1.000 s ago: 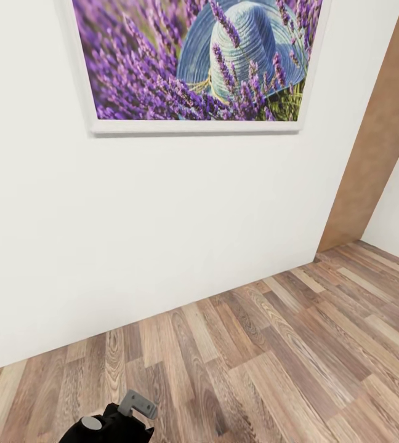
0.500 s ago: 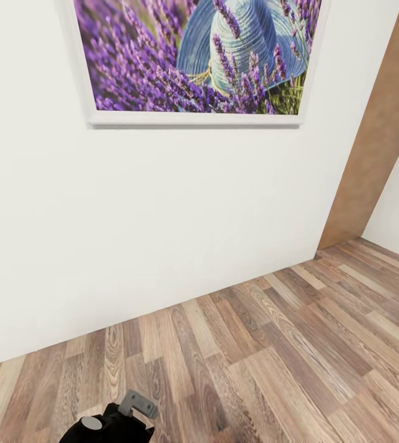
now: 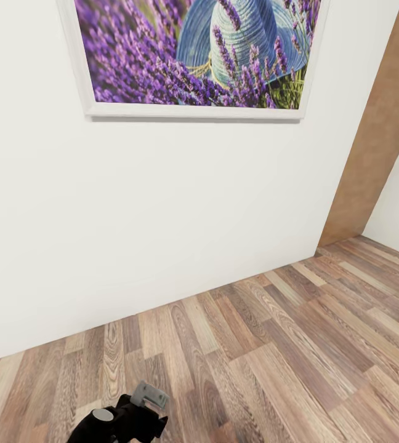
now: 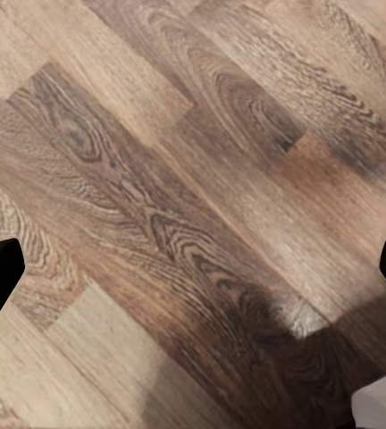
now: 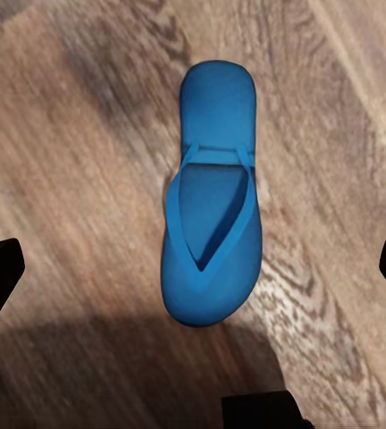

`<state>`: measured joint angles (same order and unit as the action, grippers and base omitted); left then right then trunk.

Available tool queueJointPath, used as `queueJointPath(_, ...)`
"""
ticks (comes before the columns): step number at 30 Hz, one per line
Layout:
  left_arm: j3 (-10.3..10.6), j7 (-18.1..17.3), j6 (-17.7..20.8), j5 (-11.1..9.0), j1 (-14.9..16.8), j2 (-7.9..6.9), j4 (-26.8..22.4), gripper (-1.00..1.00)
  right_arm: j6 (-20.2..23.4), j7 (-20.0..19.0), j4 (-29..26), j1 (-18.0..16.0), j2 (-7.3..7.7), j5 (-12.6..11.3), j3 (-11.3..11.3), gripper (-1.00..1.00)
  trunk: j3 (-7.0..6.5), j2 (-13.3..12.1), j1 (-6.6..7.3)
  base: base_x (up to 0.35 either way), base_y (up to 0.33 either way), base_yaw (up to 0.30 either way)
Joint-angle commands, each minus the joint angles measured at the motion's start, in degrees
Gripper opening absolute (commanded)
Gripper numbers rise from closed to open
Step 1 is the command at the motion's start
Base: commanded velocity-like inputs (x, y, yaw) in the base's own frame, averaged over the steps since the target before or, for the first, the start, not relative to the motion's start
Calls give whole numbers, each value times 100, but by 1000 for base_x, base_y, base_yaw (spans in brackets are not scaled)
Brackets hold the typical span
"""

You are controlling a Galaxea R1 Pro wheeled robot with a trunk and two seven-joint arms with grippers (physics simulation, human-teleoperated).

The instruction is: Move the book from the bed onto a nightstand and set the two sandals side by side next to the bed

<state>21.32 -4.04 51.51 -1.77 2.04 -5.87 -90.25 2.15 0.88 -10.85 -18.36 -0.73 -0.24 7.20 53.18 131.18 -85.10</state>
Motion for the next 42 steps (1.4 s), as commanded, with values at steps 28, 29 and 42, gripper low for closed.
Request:
queueJointPath(28,-2,104,9,48,527,322,-117,100,23,9,39,0,-1,4,23,100,149,323,-175,0,0,0)
queueJointPath(29,-3,106,9,49,532,323,-117,100,23,9,29,0,0,6,22,100,149,323,-175,0,0,0)
queueJointPath(42,1,113,3,54,553,324,-122,100,29,9,-31,-48,13,26,18,100,257,564,-306,0,0,0)
